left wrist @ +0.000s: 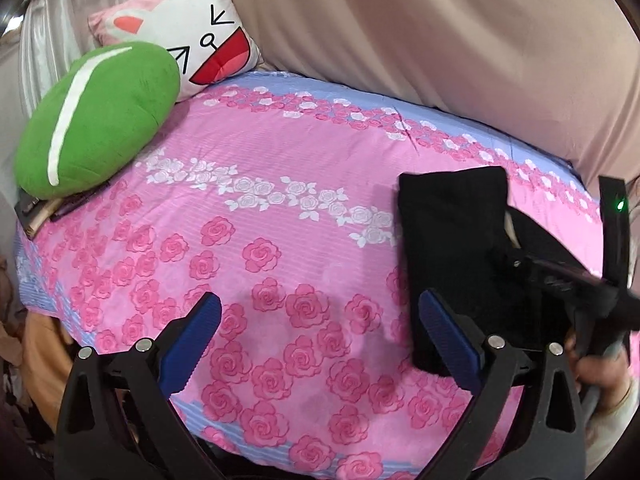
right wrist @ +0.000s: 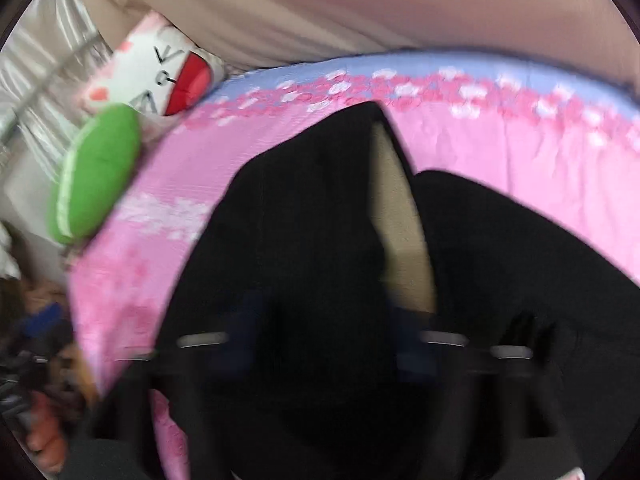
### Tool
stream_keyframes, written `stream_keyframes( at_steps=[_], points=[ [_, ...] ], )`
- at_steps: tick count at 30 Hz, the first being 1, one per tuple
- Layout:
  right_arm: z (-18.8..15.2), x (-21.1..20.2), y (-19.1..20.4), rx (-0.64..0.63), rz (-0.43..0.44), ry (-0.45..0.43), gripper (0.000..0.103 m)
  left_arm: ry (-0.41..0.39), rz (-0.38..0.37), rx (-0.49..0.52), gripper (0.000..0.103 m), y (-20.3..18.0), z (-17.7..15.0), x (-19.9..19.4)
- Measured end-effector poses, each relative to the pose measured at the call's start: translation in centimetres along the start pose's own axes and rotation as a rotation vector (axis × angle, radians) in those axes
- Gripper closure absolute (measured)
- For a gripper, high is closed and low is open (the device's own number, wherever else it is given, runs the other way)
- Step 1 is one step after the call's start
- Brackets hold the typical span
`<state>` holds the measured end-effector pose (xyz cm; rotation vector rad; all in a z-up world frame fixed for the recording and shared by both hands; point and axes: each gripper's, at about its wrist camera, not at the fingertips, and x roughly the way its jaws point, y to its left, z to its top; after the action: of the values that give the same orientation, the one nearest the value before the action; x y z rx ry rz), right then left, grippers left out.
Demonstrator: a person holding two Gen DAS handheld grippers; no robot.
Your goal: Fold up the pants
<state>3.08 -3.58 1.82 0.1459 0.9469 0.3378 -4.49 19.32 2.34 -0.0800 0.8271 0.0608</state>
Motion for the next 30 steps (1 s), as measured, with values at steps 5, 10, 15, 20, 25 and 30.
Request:
stream_keyframes(
  at_steps=[5,10,15,20,25,30],
  points=[
    [1.1,-6.6,0.6,0.034,0.210,-0.113,0.077,-0.011,-0.031,-0.014,0.006,-0.8,0.8,-0.5],
    [-1.5,-19.1,-6.9,0.107,0.129,-0.342,0.077,-0.030,-0.075,0.028,0.005,-3.4,1.0,-1.0],
    [-10.6,-23.1,-17.7,0.357,-0.169,-0.344,0.076,0.025,-0.114,0.105,0.005,-8.1,0.6,1.2],
    [-16.6,-19.1,-24.6,0.539,-0.202,-0.262,0.071,0.116,-0.190,0.181,0.005,-14.0,-0.6,3.2],
    [-16.1,-22.7,-23.9,0.493,-0.222,-0.351,0.042,0.156,-0.245,0.195,0.005,-17.1,-1.6,3.9],
    [-14.8,-22.1,-24.6,0.459,-0.150,-0.336,0.039,0.257,-0.320,0.155,0.005,-19.3,-2.4,7.0]
  ],
)
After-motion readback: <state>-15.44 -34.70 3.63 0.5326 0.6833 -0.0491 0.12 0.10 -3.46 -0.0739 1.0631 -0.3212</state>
